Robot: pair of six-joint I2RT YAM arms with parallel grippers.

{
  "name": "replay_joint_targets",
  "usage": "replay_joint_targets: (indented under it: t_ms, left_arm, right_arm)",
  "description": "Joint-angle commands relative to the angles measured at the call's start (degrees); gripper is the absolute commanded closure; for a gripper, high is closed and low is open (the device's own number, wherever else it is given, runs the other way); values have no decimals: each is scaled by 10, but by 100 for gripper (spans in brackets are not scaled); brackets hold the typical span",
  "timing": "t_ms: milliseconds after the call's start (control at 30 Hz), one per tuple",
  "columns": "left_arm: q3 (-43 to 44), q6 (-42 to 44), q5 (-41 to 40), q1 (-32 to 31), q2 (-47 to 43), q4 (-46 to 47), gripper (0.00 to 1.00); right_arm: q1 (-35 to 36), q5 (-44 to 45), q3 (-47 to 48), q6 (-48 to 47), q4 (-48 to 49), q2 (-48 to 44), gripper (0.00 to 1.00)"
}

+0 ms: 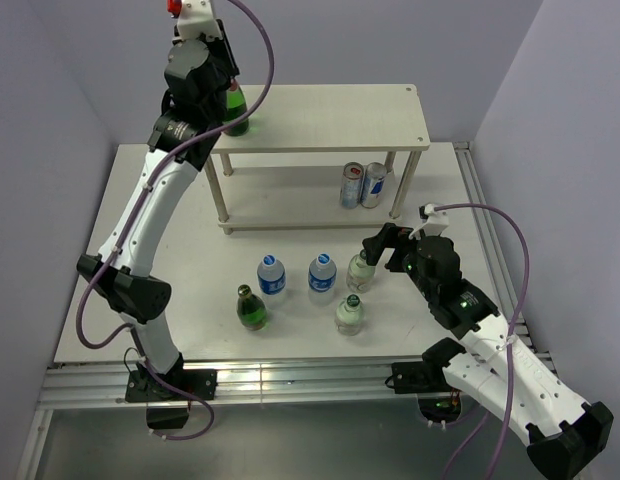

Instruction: Place and organize the beverage onto the shelf

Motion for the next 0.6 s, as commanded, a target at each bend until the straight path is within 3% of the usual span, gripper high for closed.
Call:
replay_joint_targets:
  t_ms: [0, 33, 100, 133, 233, 367, 500, 567]
  left_arm:
    - [17, 6, 24, -2, 13, 3, 85]
    - [13, 10, 26, -2, 12, 6, 71]
    - [-6, 14, 34, -2, 3, 11, 57]
    - [-13, 17, 36, -2, -1, 18, 45]
    - [-42, 18, 43, -3, -16, 26, 29]
    - [-66, 18, 49, -7, -29, 30, 19]
    - [-76, 25, 33, -17, -39, 30, 1]
    - [-87, 25, 28, -21, -47, 33, 1]
  right_arm:
    - [4, -1, -3, 4, 23, -4, 1]
    - [4, 0, -4, 4, 24, -4, 1]
    - [4, 1, -5, 4, 24, -6, 1]
    - [4, 0, -5, 4, 24, -8, 1]
    - [4, 1, -5, 4, 24, -7, 1]
    - [4, 2, -4, 4, 23, -7, 1]
    - [4, 3, -7, 4, 23, -12, 1]
    - [4, 4, -8, 4, 23, -13, 1]
